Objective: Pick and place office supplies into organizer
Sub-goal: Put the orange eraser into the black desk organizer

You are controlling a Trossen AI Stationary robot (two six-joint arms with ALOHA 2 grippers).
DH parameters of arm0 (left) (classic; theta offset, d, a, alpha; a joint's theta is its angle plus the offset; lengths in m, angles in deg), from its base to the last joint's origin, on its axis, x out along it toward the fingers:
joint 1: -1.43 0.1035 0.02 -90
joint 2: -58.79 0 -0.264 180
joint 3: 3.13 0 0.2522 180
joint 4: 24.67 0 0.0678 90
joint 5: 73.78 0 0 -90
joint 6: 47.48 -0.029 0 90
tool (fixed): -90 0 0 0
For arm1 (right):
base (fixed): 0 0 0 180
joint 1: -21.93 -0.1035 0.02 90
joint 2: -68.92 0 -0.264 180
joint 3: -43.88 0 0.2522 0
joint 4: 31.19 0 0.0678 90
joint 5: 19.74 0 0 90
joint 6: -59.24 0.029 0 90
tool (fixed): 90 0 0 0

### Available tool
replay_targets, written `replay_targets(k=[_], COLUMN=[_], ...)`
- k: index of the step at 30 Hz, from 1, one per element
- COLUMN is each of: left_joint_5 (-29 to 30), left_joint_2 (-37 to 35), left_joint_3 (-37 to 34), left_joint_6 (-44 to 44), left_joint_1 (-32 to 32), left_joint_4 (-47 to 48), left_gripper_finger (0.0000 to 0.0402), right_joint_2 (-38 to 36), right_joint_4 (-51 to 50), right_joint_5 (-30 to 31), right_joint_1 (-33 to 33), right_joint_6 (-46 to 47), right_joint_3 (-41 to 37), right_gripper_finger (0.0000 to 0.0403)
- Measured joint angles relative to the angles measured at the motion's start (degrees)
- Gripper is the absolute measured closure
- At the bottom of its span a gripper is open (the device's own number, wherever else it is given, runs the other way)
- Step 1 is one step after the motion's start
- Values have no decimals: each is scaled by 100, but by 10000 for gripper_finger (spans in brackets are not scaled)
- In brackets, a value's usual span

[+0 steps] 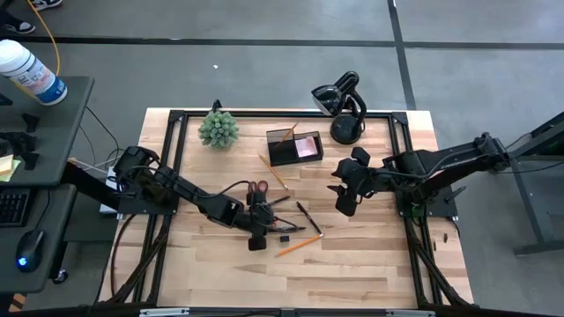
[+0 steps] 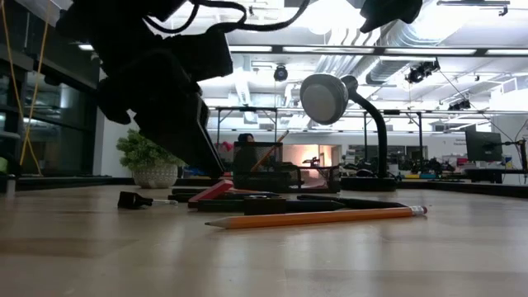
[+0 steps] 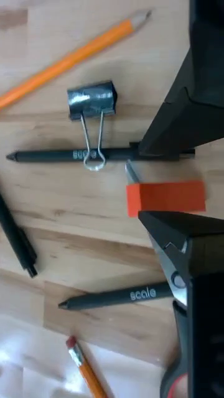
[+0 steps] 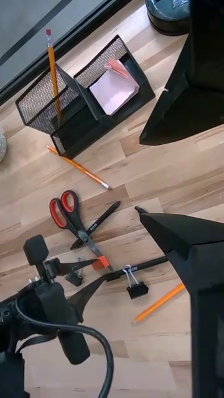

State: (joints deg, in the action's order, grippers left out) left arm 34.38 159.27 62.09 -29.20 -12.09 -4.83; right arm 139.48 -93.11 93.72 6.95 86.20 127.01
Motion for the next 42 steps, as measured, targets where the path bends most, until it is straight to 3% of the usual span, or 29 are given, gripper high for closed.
replay_targets(k=[21, 42], left_joint_5=[91, 100], left_joint_2=[76, 334], left_joint_3=[2, 4], left_joint_6=[-153, 149], left_joint_1=[2, 6], left_joint_4=[50, -13], left_gripper_finger=[215, 242], right_joint_2=[0, 0], right_joint_4=[0, 31], right_joint_5=[-2, 11], right_joint_1=[0, 0], right_joint_6=[0, 0], right_joint_3=[0, 0], right_gripper_finger=[219, 219])
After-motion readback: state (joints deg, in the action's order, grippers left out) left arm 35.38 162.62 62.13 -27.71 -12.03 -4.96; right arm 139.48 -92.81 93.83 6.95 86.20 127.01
